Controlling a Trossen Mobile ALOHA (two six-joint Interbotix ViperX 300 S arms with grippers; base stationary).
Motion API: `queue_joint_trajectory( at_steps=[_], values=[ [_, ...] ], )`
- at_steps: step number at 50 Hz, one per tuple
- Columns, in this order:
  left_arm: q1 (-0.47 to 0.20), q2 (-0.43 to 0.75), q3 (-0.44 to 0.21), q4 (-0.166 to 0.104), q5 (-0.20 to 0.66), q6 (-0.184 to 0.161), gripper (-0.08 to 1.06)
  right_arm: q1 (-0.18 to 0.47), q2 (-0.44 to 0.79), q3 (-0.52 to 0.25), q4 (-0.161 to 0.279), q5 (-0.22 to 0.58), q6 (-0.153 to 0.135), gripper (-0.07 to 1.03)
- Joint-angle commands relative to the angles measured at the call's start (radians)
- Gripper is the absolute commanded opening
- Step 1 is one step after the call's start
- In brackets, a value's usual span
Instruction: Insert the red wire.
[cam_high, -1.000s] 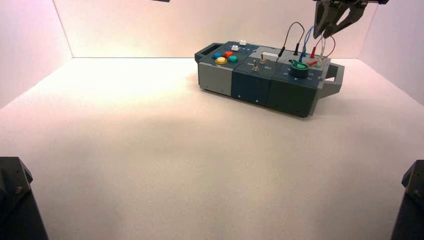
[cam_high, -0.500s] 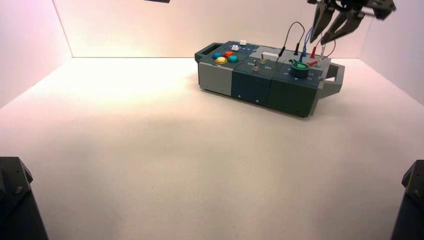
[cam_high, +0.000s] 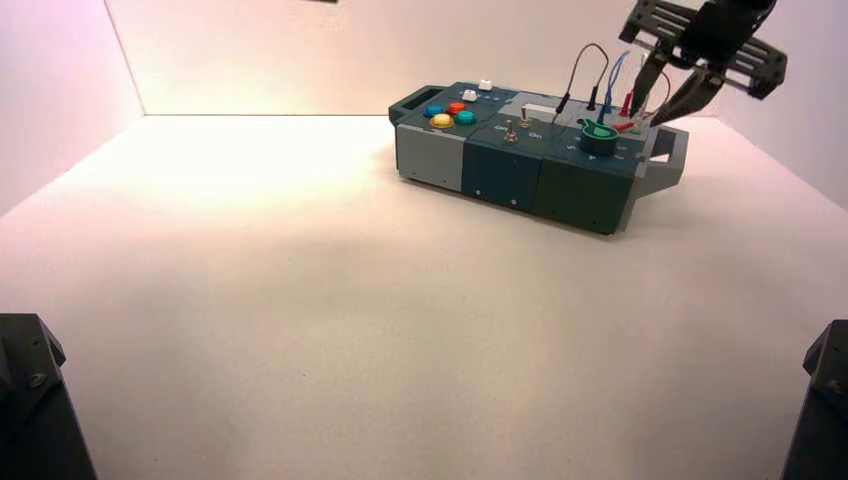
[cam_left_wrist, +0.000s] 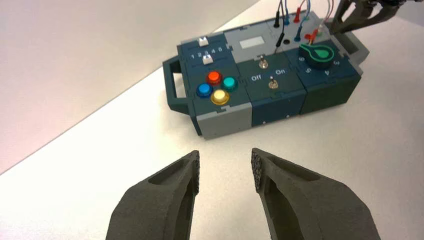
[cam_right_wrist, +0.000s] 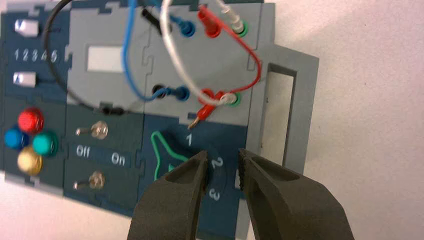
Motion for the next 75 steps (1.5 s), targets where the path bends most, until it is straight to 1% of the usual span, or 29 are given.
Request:
queue_joint_trajectory(
  at_steps=[1, 11, 21, 34, 40, 53, 61, 66, 75],
  values=[
    [-0.005, -0.002, -0.012, -0.002, -0.003, 0.0, 0.56, -0.005, 0.015, -0.037, 0.002, -0.041, 0.014, 0.35],
    [-0.006, -0.018, -0.012, -0.002, -0.006, 0.0, 0.56, -0.009, 0.069, -0.078, 0.005, -0.048, 0.017, 0.35],
    [-0.006, -0.018, -0.009, -0.002, -0.006, 0.0, 0.56, -0.011, 0.095, -0.101, 0.005, -0.069, 0.017, 0.35],
    [-0.006, -0.008, -0.009, -0.002, -0.009, 0.0, 0.56, -0.031, 0.101, -0.1, 0.012, -0.097, 0.02, 0.35],
    [-0.006, -0.006, -0.009, -0.002, -0.008, 0.0, 0.56, -0.031, 0.109, -0.098, 0.012, -0.107, 0.02, 0.35],
    [-0.006, -0.005, -0.009, -0.002, -0.009, 0.0, 0.56, -0.031, 0.14, -0.103, 0.04, -0.129, 0.02, 0.35],
    [-0.006, -0.009, -0.009, -0.002, -0.009, 0.0, 0.56, -0.031, 0.149, -0.101, 0.049, -0.141, 0.02, 0.34],
    [-0.006, -0.011, -0.009, -0.002, -0.009, 0.0, 0.56, -0.031, 0.153, -0.103, 0.052, -0.152, 0.02, 0.32],
    [-0.006, -0.012, -0.009, -0.002, -0.008, 0.0, 0.56, -0.029, 0.158, -0.115, 0.052, -0.147, 0.02, 0.31]
  ],
)
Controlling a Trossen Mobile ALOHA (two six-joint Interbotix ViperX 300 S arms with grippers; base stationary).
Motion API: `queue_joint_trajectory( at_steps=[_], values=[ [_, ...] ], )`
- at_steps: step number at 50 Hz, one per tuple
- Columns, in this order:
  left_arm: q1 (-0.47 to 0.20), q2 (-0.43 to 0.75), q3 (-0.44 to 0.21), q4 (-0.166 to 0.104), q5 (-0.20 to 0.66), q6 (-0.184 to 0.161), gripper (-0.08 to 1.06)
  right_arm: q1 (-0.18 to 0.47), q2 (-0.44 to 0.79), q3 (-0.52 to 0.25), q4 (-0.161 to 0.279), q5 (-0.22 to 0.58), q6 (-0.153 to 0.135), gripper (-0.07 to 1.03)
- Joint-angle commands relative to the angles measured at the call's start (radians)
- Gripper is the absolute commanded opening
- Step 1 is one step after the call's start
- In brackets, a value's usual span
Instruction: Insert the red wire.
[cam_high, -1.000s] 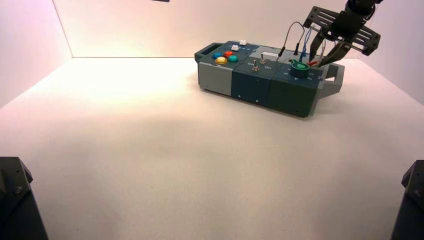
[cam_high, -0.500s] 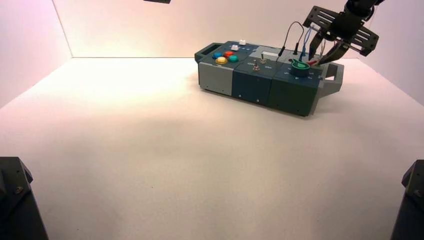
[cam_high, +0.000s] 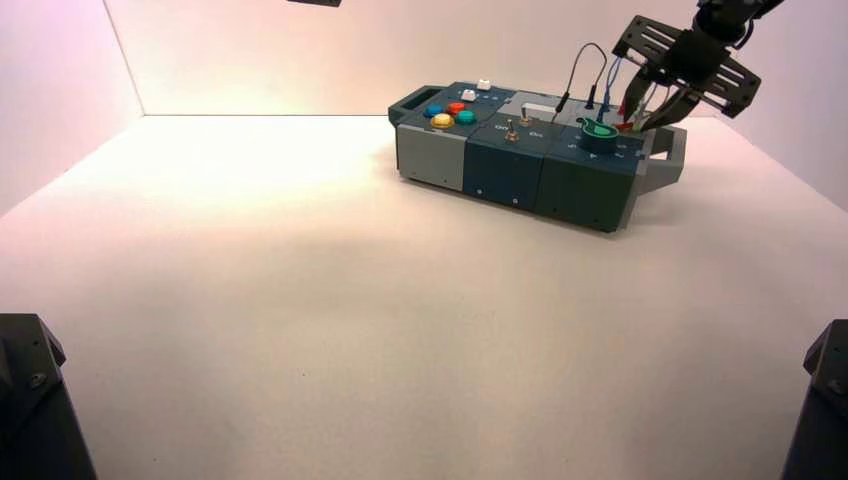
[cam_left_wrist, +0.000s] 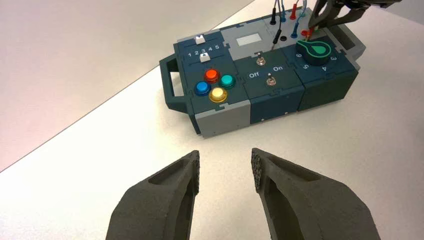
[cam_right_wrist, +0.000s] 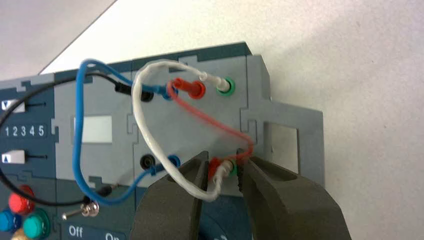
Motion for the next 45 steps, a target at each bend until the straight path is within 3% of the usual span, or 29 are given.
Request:
queue_joint_trajectory(
  at_steps=[1, 8, 23, 45],
  values=[
    [-0.003, -0.012, -0.008, -0.002, -0.008, 0.0, 0.56, 0.006, -0.006, -0.023, 0.005, 0.002, 0.005, 0.3],
    [-0.003, -0.018, -0.009, -0.002, -0.008, 0.0, 0.56, 0.015, -0.011, -0.023, 0.005, 0.006, 0.002, 0.27],
    [-0.003, -0.031, -0.008, -0.002, -0.008, 0.0, 0.56, 0.023, -0.031, -0.02, -0.002, 0.008, -0.009, 0.34],
    [-0.003, -0.041, -0.005, -0.002, -0.008, 0.0, 0.56, 0.018, -0.031, -0.025, -0.072, 0.005, -0.011, 0.34]
  ],
)
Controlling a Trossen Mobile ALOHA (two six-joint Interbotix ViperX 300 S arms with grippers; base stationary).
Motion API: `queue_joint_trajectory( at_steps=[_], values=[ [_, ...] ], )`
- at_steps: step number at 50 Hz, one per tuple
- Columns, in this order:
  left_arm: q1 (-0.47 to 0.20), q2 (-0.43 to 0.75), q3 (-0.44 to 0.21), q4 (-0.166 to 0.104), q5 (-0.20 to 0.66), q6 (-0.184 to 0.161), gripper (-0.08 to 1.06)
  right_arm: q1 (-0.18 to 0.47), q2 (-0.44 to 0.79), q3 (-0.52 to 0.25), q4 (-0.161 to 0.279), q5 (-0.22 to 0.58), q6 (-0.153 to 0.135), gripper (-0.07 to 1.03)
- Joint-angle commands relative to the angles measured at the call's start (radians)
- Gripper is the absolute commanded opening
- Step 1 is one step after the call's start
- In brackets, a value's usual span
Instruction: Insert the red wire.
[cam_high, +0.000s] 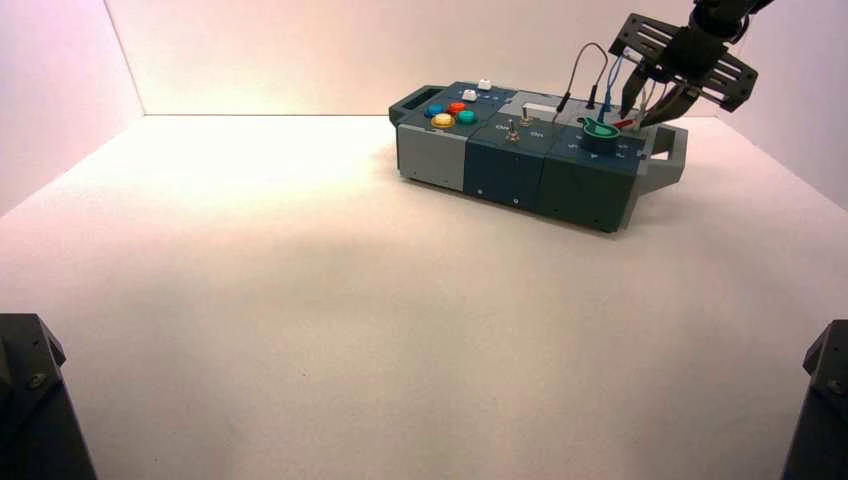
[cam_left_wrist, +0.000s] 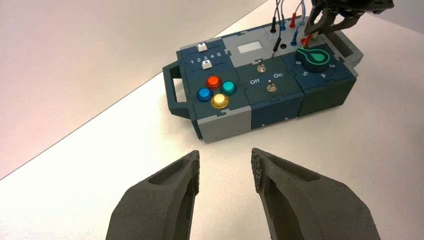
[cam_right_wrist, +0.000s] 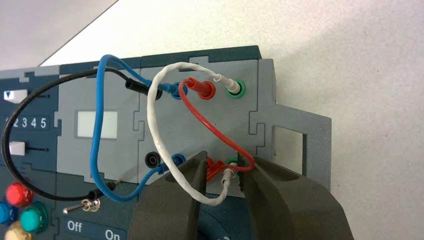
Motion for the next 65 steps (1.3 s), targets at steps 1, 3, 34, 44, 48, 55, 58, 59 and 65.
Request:
queue_joint_trajectory(
  at_steps=[1, 3, 34, 44, 48, 55, 58, 59, 65],
  values=[
    [-0.002, -0.011, -0.009, -0.002, -0.008, 0.0, 0.56, 0.008, -0.023, -0.015, -0.015, -0.009, -0.003, 0.34],
    [-0.002, -0.012, -0.009, -0.002, -0.008, 0.0, 0.56, 0.008, -0.023, -0.015, -0.023, -0.014, -0.003, 0.34],
    [-0.002, -0.014, -0.009, -0.002, -0.008, 0.0, 0.56, 0.02, -0.118, -0.014, -0.101, 0.051, -0.011, 0.34],
    [-0.002, -0.018, -0.009, -0.002, -0.008, 0.0, 0.56, 0.061, -0.12, -0.018, -0.11, 0.066, -0.025, 0.34],
    [-0.002, -0.02, -0.009, -0.002, -0.008, 0.0, 0.56, 0.077, -0.121, -0.025, -0.117, 0.069, -0.025, 0.34],
    [-0.002, -0.026, -0.009, -0.002, -0.008, 0.0, 0.56, 0.081, -0.132, -0.025, -0.117, 0.08, -0.025, 0.34],
    [-0.002, -0.028, -0.009, -0.002, -0.008, 0.0, 0.56, 0.081, -0.143, -0.023, -0.121, 0.087, -0.026, 0.34],
    [-0.002, -0.028, -0.009, -0.002, -0.008, 0.0, 0.56, 0.081, -0.143, -0.023, -0.121, 0.087, -0.026, 0.34],
    [-0.002, -0.029, -0.009, -0.002, -0.008, 0.0, 0.56, 0.08, -0.179, -0.026, -0.146, 0.124, -0.025, 0.34]
  ],
)
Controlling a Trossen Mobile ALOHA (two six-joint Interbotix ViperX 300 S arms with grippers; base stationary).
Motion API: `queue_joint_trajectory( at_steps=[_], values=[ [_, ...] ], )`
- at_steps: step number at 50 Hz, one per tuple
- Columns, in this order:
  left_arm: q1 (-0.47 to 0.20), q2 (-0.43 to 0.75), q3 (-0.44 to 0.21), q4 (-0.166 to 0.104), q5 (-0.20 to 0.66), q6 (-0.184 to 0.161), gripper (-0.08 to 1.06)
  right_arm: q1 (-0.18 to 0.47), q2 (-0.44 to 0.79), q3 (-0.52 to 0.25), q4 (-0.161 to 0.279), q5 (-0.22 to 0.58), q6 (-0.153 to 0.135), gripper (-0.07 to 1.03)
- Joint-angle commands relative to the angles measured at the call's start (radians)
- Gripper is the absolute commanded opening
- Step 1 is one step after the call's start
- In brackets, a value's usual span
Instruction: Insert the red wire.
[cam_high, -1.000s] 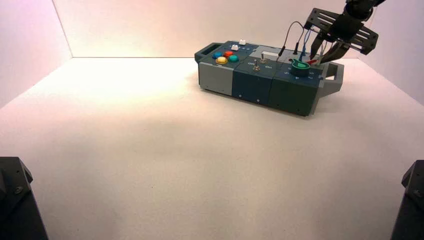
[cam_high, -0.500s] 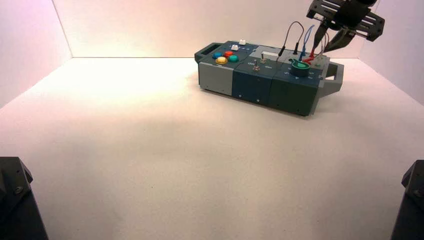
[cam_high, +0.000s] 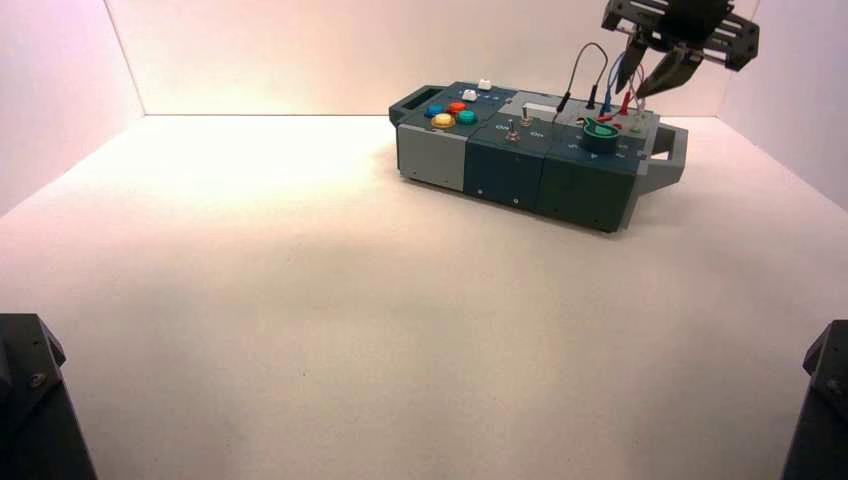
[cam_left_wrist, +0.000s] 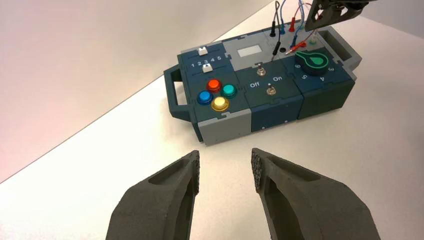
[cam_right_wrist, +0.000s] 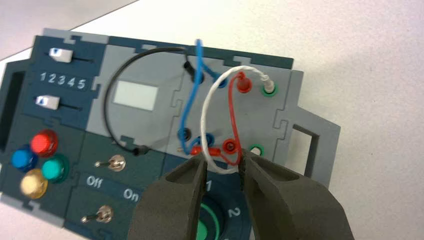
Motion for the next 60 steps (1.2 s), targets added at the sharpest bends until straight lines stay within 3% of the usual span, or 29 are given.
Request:
queue_joint_trajectory(
  at_steps=[1, 11, 28, 60],
  values=[
    [-0.002, -0.011, -0.011, -0.002, -0.008, 0.0, 0.56, 0.014, -0.066, -0.026, -0.017, 0.035, 0.0, 0.34],
    [-0.002, -0.014, -0.011, -0.002, -0.006, 0.0, 0.56, 0.014, -0.117, -0.012, -0.017, 0.126, 0.003, 0.34],
    [-0.002, -0.014, -0.009, -0.002, -0.006, 0.0, 0.56, 0.015, -0.173, 0.061, -0.012, 0.158, 0.006, 0.34],
    [-0.002, -0.005, -0.009, -0.002, -0.008, 0.0, 0.56, 0.015, -0.002, 0.044, 0.054, -0.037, 0.014, 0.34]
  ],
)
